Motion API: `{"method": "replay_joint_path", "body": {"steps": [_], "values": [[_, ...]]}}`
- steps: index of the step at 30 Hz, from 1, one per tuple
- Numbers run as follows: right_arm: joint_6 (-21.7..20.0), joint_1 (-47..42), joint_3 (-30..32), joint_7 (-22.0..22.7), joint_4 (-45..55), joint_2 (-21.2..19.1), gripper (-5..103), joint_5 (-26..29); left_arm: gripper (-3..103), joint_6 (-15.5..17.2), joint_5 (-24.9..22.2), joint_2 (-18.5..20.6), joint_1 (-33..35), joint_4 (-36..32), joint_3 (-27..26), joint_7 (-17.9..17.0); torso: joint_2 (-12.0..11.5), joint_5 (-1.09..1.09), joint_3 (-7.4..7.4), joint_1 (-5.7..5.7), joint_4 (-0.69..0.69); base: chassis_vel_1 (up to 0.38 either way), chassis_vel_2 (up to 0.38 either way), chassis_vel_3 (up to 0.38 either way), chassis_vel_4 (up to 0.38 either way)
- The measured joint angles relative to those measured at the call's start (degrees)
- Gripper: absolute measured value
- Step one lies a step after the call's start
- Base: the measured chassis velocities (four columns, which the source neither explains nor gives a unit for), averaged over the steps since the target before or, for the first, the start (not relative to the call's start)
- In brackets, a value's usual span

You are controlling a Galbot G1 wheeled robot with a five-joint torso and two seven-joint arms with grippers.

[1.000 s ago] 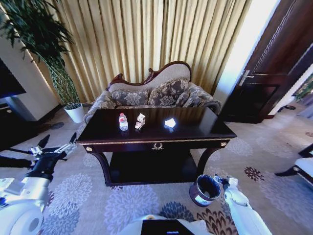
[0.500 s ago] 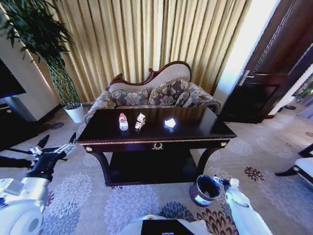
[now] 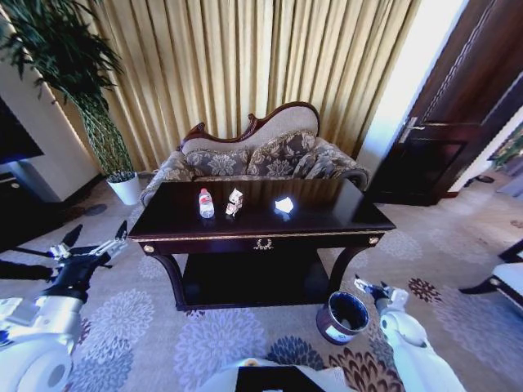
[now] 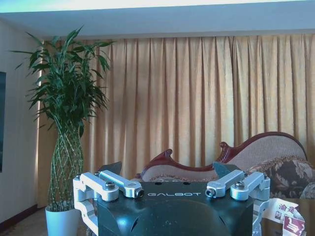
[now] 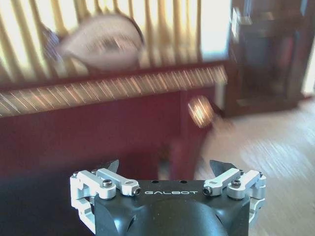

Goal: Move to the front of the table and place the trash on the table into the trash bin.

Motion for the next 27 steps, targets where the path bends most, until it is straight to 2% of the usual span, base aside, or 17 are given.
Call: {"method": "replay_joint_path", "body": {"steps": [3, 9, 17, 21, 27], "values": [[-1.32, -2.20, 0.93, 0.01, 11.83, 0.02, 100, 1.02, 100, -0.02, 0.09, 0.04, -0.11, 0.00, 0.18, 0.05, 0.00, -0.02, 0.00, 0.00, 0.01, 0.000, 0.000, 0.000, 0.000], [-2.37, -4.01, 0.70, 0.02, 22.75, 0.47, 100, -0.52, 100, -0.05, 0.14, -0.17, 0.01, 0.00, 0.23, 0.04, 0.01, -0.02, 0.00, 0.00, 0.00, 0.000, 0.000, 0.000, 0.000], [-4.63, -7.69, -2.62, 0.24, 37.94, 2.34, 100, -1.26, 100, -0.45, 0.21, -0.38, 0.40, 0.00, 0.07, 0.13, 0.01, -0.01, 0.00, 0.00, 0.00, 0.000, 0.000, 0.000, 0.000], [-5.81, -8.65, -3.64, 0.24, 41.18, 3.12, 100, -1.89, 100, -0.43, 0.21, -0.39, 0.31, 0.00, 0.30, 0.13, 0.01, -0.01, 0.00, 0.00, -0.01, 0.000, 0.000, 0.000, 0.000], [-7.86, -8.08, -3.89, 0.16, 40.95, 2.99, 100, -3.91, 100, -0.24, 0.24, -0.30, 0.22, 0.00, 0.34, 0.14, 0.00, 0.00, 0.00, 0.00, 0.00, 0.000, 0.000, 0.000, 0.000]]}}
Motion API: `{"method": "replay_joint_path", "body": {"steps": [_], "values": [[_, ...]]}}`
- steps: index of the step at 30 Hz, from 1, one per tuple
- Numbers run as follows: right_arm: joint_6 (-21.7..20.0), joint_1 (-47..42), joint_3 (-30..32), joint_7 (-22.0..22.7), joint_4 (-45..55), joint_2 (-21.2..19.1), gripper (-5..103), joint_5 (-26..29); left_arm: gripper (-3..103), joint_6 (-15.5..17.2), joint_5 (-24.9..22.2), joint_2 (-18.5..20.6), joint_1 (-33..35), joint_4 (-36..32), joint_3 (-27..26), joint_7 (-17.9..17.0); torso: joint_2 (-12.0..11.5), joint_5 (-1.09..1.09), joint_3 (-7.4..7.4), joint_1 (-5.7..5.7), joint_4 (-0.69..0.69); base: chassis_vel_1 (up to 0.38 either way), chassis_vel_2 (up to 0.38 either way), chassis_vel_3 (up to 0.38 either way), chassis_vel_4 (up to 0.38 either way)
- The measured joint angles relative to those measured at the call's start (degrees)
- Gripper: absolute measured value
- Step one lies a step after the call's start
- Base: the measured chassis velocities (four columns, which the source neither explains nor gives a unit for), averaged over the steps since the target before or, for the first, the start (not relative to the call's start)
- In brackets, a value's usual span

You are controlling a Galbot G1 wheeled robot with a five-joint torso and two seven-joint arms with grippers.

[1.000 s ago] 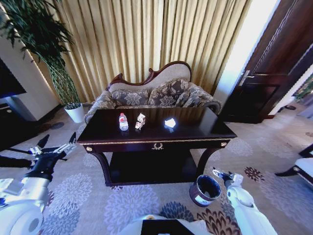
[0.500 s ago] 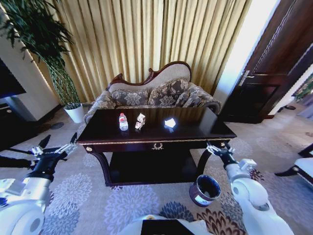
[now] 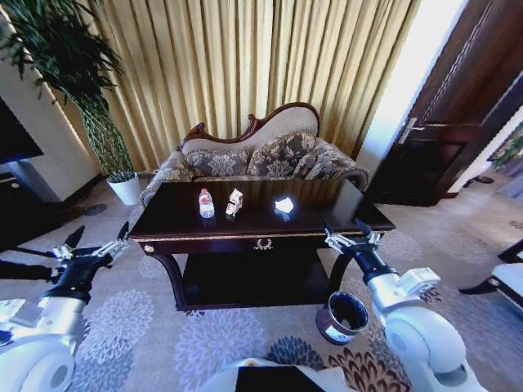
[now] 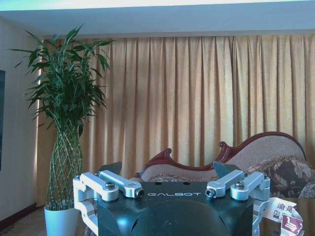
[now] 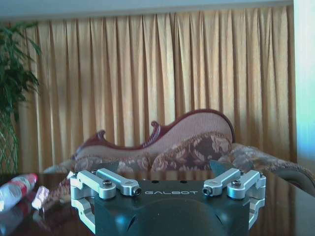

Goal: Move to the front of the table and place the trash on the table into the trash bin.

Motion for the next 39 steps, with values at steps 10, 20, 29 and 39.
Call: {"method": "replay_joint_path", "body": {"steps": [10, 20, 29, 39], "values": [[-0.21, 1.25, -0.42, -0.41, -1.77, -0.17, 100, -1.15, 100, 0.09, 0.08, 0.30, -0.07, 0.00, -0.30, 0.00, 0.01, 0.00, 0.00, 0.00, 0.01, -0.011, 0.006, 0.010, -0.005], [-0.21, 1.27, -0.85, -1.28, -1.78, -0.50, 100, -1.84, 100, 0.12, 0.13, 0.59, -0.34, 0.00, -0.26, 0.00, 0.01, 0.00, 0.00, 0.00, 0.00, -0.105, 0.105, 0.111, -0.106], [-0.06, 1.04, -1.30, -1.59, -1.67, -0.83, 100, -2.67, 100, 0.13, 0.13, 0.56, -0.28, 0.00, -0.29, -0.01, -0.03, 0.00, 0.02, 0.04, 0.00, -0.170, 0.174, 0.172, -0.175], [-0.17, 5.34, -3.20, -2.29, -8.63, -6.54, 100, 0.74, 100, 0.02, 0.88, 0.77, 0.54, 0.00, -0.83, 0.00, 0.03, 0.01, -0.02, -0.05, -0.01, -0.018, 0.026, 0.018, -0.029]]}}
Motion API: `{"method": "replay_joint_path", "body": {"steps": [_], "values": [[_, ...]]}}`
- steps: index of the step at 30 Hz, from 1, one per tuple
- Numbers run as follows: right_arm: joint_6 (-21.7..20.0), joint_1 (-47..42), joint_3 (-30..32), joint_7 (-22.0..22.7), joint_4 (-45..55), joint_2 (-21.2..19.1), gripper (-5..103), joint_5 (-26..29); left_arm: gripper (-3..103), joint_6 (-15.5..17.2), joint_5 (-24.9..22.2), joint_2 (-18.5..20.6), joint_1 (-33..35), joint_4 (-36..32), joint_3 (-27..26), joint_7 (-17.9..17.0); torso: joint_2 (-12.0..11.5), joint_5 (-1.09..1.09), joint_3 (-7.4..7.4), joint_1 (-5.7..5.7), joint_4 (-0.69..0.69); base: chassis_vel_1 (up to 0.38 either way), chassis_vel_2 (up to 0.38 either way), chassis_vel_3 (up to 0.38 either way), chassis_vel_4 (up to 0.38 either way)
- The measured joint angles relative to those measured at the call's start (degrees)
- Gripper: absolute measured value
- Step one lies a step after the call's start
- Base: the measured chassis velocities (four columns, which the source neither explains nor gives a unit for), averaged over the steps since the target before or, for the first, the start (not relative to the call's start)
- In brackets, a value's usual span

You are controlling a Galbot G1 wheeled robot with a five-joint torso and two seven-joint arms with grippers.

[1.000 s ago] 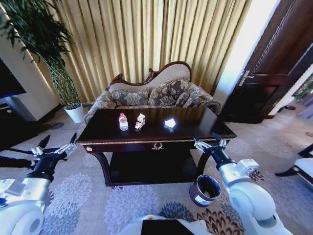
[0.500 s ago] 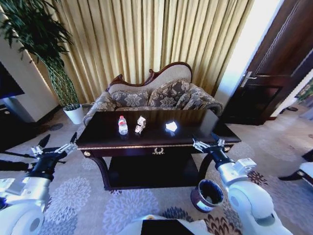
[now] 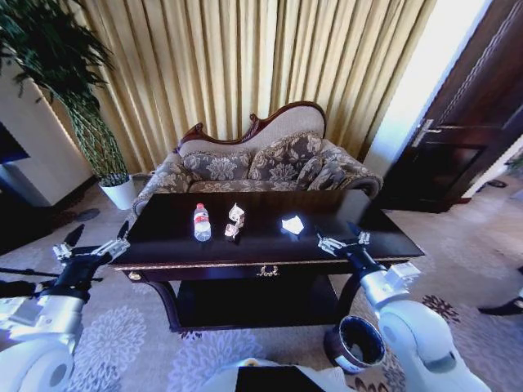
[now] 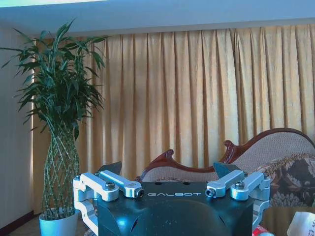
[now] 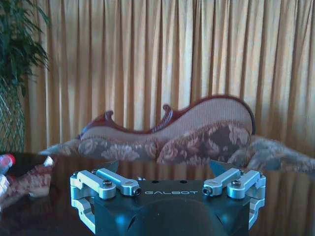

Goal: Move to the front of the table and place the trash on the table into the trash bin.

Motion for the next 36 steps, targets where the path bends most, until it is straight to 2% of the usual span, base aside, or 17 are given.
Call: {"method": "replay_joint_path", "body": {"steps": [3, 6, 16, 29, 30, 32, 34, 36], "values": [[-0.04, 2.55, -1.09, 0.16, -3.63, -1.27, 100, 1.11, 100, -0.12, 0.06, -0.02, 0.47, 0.00, -0.37, -0.03, 0.00, 0.00, 0.01, 0.00, 0.01, 0.000, 0.000, 0.000, 0.000], [-0.58, 8.00, -4.71, 1.21, -9.58, -2.33, 100, 1.84, 100, -0.27, 0.17, -0.19, 1.05, 0.00, -0.41, -0.05, -0.03, 0.00, 0.03, 0.05, 0.00, 0.000, 0.000, 0.000, 0.000], [-4.10, 19.11, -15.08, 3.87, -18.87, -1.80, 100, 3.45, 100, -0.33, 0.94, -0.49, 1.84, 0.00, -0.31, -0.09, -0.03, -0.01, 0.03, 0.05, 0.00, 0.000, 0.000, 0.000, 0.000], [-5.32, 26.80, -20.40, 5.05, -26.25, -0.58, 100, 3.90, 100, -0.27, 2.50, -0.43, 1.32, 0.00, 1.32, -0.09, -0.03, -0.01, 0.02, 0.06, 0.01, 0.000, 0.000, 0.000, 0.000], [-5.32, 27.34, -20.59, 5.05, -26.93, -0.58, 102, 3.71, 100, -0.25, 2.50, -0.41, 1.32, 0.00, 1.28, -0.09, -0.03, -0.01, 0.03, 0.06, 0.01, 0.000, 0.000, 0.000, 0.000], [-5.41, 28.04, -20.95, 5.05, -27.81, -0.73, 97, 3.44, 100, -0.25, 2.50, -0.39, 1.32, 0.00, 1.10, -0.09, -0.03, -0.01, 0.03, 0.06, 0.01, 0.000, 0.000, 0.000, 0.000], [-5.54, 28.20, -21.08, 5.06, -28.00, -0.85, 97, 3.34, 100, -0.25, 2.50, -0.38, 1.31, 0.00, 1.04, -0.09, -0.04, -0.02, 0.03, 0.06, 0.01, 0.000, 0.000, 0.000, 0.000], [-5.65, 28.28, -21.24, 5.04, -28.15, -1.03, 88, 3.13, 100, -0.27, 2.49, -0.41, 1.20, 0.15, 1.04, -0.09, -0.03, -0.01, 0.03, 0.06, 0.01, 0.000, 0.000, 0.000, 0.000]]}}
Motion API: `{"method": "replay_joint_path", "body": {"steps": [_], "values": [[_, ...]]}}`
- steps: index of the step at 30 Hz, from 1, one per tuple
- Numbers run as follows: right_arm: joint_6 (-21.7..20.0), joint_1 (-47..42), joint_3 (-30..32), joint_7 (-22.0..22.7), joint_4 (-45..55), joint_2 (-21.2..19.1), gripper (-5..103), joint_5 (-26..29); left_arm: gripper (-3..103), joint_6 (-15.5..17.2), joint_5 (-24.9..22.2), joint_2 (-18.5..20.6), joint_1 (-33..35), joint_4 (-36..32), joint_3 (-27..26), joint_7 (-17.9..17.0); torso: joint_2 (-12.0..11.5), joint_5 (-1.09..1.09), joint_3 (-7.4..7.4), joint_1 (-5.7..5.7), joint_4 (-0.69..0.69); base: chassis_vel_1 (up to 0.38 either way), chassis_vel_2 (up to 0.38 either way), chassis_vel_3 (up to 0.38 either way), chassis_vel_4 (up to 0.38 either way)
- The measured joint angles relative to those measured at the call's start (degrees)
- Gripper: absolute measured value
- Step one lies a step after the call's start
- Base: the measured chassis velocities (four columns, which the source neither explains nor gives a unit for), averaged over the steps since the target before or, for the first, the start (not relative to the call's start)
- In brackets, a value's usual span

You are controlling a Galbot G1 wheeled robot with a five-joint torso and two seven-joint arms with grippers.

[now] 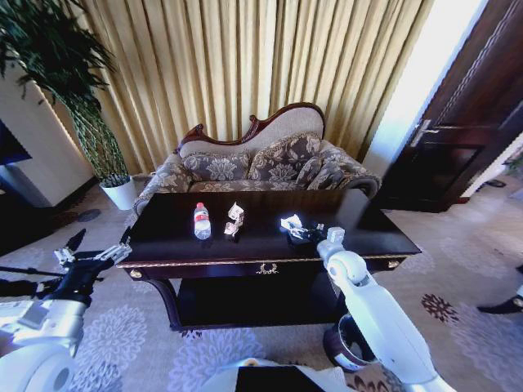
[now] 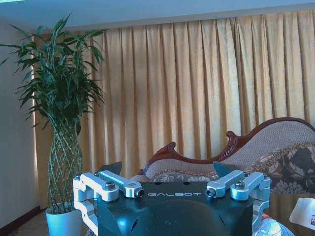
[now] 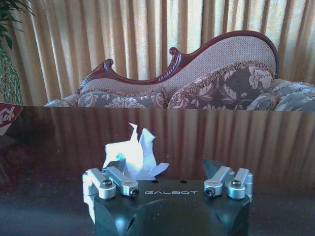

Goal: Move to the front of the table and place the trash on the table into the trash bin.

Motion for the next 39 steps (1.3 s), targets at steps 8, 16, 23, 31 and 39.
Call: {"method": "replay_joint_path", "body": {"steps": [8, 16, 23, 31, 39], "values": [[0.18, -0.44, 0.01, -0.08, -0.37, -0.08, 61, -1.00, 100, -0.01, -0.07, -0.07, -0.85, 0.62, 0.62, 0.01, 0.00, 0.00, 0.00, 0.00, 0.00, 0.000, 0.000, 0.000, 0.000], [0.36, -0.90, 0.20, -0.09, 0.09, -0.08, 28, -1.19, 100, 0.00, -0.22, 0.02, -1.03, 0.76, 0.58, 0.02, 0.00, 0.00, 0.00, -0.01, 0.00, 0.000, 0.000, 0.000, 0.000], [0.44, -1.54, 0.40, -0.11, 0.96, -0.20, 7, -1.19, 100, -0.31, -0.24, -0.19, -0.77, 0.81, 0.36, 0.06, 0.00, 0.00, 0.00, -0.01, 0.00, 0.000, 0.000, 0.000, 0.000], [3.00, -3.82, 3.40, 0.04, 5.32, -0.84, 0, -0.06, 100, -0.41, -0.41, -0.01, -1.10, 0.70, 0.24, 0.08, 0.00, 0.00, 0.00, 0.00, 0.00, 0.000, 0.000, 0.000, 0.000], [4.84, -11.75, 12.00, 0.94, 15.54, -1.94, 0, 3.29, 100, -0.41, -0.59, -0.09, -1.70, 0.72, 0.63, 0.09, 0.01, 0.00, -0.01, -0.01, -0.01, 0.000, 0.000, 0.000, 0.000]]}}
